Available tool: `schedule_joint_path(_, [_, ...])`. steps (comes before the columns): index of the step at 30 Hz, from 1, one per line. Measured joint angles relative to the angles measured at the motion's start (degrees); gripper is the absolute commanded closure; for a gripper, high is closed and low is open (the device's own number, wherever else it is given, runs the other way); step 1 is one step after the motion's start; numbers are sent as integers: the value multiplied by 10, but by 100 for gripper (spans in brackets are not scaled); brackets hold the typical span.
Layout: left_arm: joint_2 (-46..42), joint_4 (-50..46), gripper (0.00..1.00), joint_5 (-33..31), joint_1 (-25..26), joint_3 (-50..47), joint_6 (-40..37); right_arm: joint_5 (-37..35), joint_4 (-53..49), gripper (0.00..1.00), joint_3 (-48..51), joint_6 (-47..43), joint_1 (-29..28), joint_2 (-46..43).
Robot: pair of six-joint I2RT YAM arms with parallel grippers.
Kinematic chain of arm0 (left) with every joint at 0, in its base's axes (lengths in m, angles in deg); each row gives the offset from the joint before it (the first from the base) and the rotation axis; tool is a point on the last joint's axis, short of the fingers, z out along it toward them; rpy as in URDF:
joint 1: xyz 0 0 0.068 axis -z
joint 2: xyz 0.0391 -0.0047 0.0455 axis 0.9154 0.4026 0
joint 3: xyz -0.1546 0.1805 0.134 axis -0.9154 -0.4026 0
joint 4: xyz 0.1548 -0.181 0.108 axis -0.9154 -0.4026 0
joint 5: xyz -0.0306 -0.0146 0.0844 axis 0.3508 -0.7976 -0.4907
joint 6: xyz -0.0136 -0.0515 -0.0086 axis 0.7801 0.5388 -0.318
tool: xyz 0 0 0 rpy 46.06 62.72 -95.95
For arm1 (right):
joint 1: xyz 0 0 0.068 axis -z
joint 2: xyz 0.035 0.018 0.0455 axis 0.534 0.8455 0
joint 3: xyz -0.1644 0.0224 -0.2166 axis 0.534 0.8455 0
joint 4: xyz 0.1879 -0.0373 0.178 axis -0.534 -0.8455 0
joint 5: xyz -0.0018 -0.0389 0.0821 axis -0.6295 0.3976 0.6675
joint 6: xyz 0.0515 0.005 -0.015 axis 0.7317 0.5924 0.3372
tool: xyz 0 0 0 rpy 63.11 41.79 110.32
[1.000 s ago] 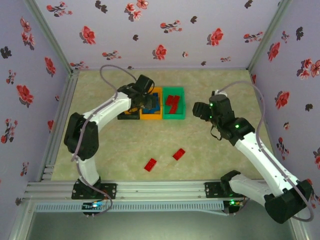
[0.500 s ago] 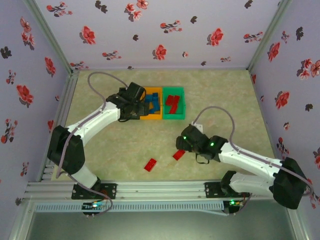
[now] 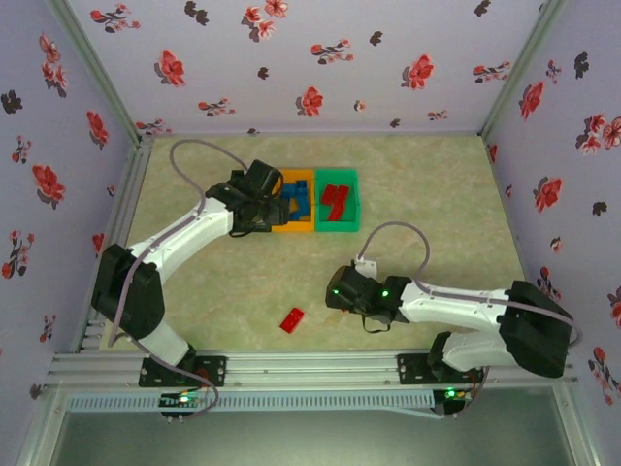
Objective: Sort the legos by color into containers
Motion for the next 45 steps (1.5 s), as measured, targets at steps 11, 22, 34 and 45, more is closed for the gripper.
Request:
schedule_joint_path(11, [-16,-6,26,0,0,-10,0,11,9,25,-52,-11,0,67])
schedule_joint_path(22, [-19,-6,26,0,0,-14,-2,21,-2,39,-66,-29,-4,108])
schedule_joint_path(34, [-19,-7,26,0,0,-17,-2,17,-27,65,-88,-39,-8,133])
schedule_joint_path(45, [-38,-6,27,0,0,-25,-2,-34,-74,66,-166,-102,40,126])
